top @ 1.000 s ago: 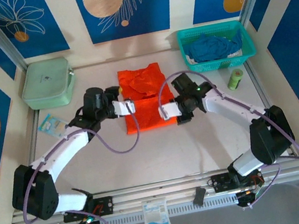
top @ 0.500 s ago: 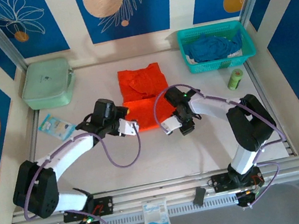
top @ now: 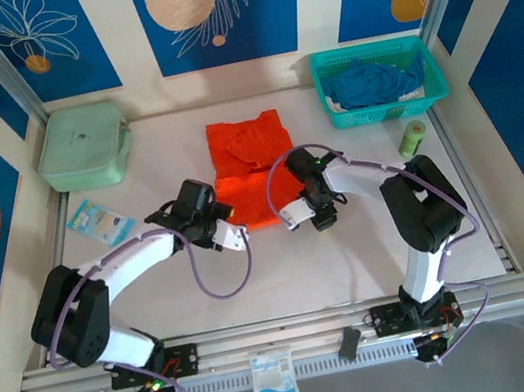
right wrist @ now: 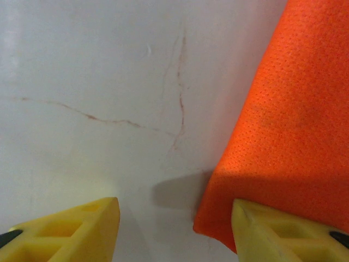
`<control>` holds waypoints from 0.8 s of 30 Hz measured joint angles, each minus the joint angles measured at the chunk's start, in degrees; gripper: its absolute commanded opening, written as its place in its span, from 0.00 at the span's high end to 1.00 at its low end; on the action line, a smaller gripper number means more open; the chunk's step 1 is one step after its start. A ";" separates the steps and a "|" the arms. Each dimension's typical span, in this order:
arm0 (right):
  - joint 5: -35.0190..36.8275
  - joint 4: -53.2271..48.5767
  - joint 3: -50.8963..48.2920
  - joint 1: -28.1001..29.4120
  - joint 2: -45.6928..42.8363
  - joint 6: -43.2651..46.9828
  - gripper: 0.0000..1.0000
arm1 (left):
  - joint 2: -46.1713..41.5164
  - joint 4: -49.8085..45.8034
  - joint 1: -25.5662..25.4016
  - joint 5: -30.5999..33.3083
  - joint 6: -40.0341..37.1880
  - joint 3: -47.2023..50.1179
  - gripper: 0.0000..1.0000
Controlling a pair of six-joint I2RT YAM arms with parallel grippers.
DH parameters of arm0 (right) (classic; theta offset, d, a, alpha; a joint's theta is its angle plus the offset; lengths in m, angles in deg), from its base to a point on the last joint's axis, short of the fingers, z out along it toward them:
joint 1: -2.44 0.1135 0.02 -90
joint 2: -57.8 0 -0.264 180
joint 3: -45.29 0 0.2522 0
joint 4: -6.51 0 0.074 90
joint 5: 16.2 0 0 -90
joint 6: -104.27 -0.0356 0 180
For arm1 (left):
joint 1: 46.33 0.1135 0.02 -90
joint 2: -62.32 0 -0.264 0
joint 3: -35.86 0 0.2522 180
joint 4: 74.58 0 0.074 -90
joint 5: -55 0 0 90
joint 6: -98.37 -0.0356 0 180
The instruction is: Fold and stack the t-shirts
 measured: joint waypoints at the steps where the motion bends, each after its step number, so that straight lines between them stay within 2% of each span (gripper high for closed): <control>1: -0.02 0.04 0.20 -0.04 0.28 0.11 0.44 | 0.52 -0.61 -0.17 0.00 0.02 -0.15 0.37; 10: -0.66 -2.43 3.52 -1.07 3.69 0.37 0.56 | 7.26 -4.63 -0.55 1.33 -0.98 -4.07 0.42; 17: -1.64 -4.11 5.57 -1.53 5.35 -0.15 0.59 | 12.72 -5.70 -0.55 2.38 -1.05 -8.94 0.43; 24: -2.84 -4.28 6.10 -2.08 5.77 -0.55 0.60 | 15.93 -7.50 -0.50 3.02 -1.44 -10.93 0.51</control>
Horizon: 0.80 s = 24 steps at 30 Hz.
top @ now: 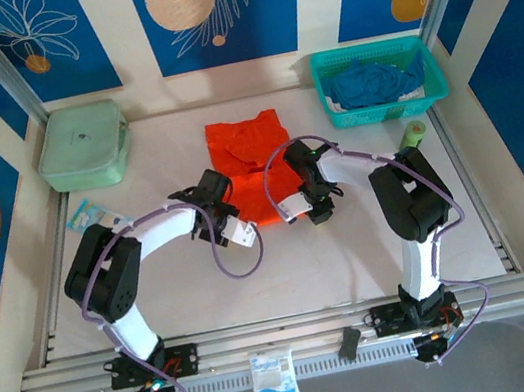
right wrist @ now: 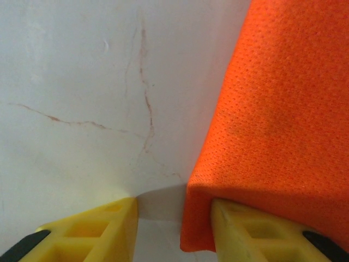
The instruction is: Fold and stack the t-shirts
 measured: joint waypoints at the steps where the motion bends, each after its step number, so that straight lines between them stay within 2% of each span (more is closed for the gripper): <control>1: -0.11 -0.02 0.00 -0.09 0.00 0.00 0.60 | 0.39 -0.35 0.02 0.13 -0.04 -0.20 0.53; 7: -0.83 -0.04 0.09 -0.20 0.11 -0.39 0.61 | 3.65 -4.63 0.13 0.59 0.02 -3.72 0.65; 11: -1.16 0.07 0.37 -0.33 0.39 -1.03 0.68 | 6.97 -10.47 0.13 1.33 0.50 -8.48 0.86; 15: -1.70 0.13 1.53 -0.83 1.29 -1.79 0.79 | 10.21 -11.56 0.13 2.27 1.66 -13.03 0.99; 21: -2.36 0.31 2.69 -1.33 2.03 -2.16 0.98 | 10.73 -10.58 0.13 2.91 1.97 -13.49 1.00; 24: -2.54 0.42 2.73 -1.33 1.97 -2.36 1.00 | 10.32 -9.90 0.13 2.91 1.95 -12.90 1.00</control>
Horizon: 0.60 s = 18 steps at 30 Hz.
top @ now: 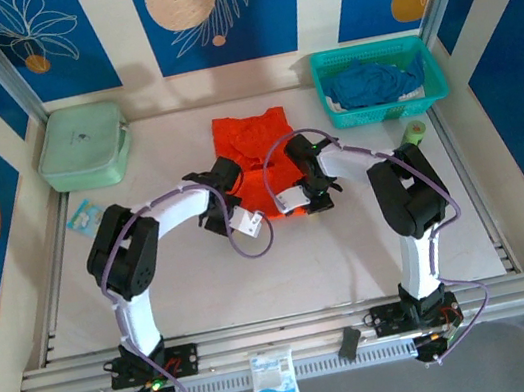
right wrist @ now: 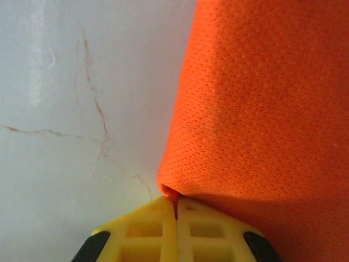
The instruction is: Fold and stack the t-shirts
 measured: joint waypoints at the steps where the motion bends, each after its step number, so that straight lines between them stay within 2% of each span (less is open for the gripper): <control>1: -0.02 0.00 -0.02 0.00 -0.02 -0.02 1.00 | -0.24 0.35 0.00 -0.02 0.00 0.35 1.00; 10: -0.04 2.12 -4.09 0.20 -3.34 -1.42 1.00 | -4.98 7.54 0.59 -0.52 -0.46 7.26 1.00; 18: -0.04 1.81 -11.82 3.72 -12.63 -5.55 1.00 | -13.14 9.66 1.05 0.28 1.46 12.85 1.00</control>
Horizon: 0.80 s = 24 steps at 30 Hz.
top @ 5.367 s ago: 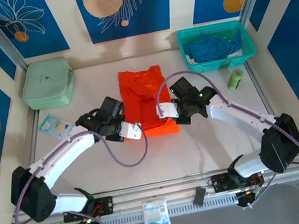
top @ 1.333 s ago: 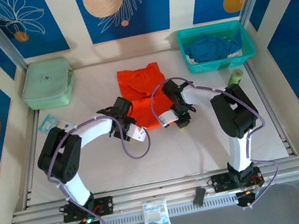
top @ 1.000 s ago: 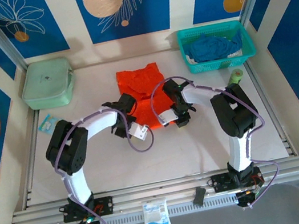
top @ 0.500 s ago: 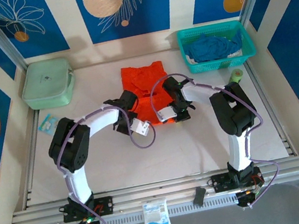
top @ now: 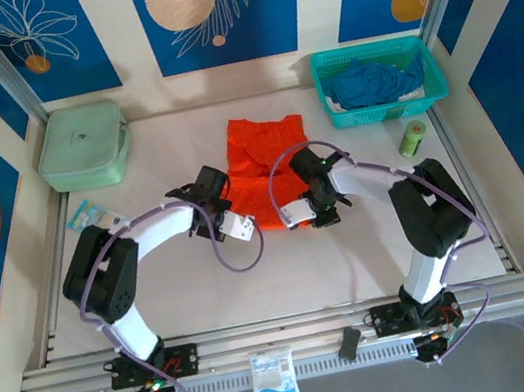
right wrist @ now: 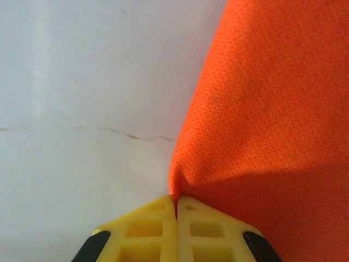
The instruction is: Fold and stack the t-shirts
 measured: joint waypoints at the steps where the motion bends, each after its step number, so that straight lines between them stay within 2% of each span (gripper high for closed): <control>1: 0.00 0.02 -0.83 0.68 -1.33 -0.70 1.00 | -1.86 0.00 -0.28 0.22 0.48 1.03 1.00; 6: 0.50 -0.44 -4.22 4.26 -7.04 -4.39 1.00 | -11.54 -0.46 -3.19 1.75 3.58 6.67 1.00; 12: 1.77 -4.15 -6.86 10.05 -15.61 -9.25 1.00 | -23.04 -4.02 -9.97 5.38 8.61 11.65 1.00; 20: 2.56 -13.38 -7.30 17.94 -28.89 -16.26 1.00 | -36.20 -14.40 -20.33 11.74 15.54 13.05 1.00; 24: 1.86 -17.90 -6.40 19.63 -33.31 -18.78 1.00 | -40.04 -19.32 -23.19 13.44 18.45 12.83 1.00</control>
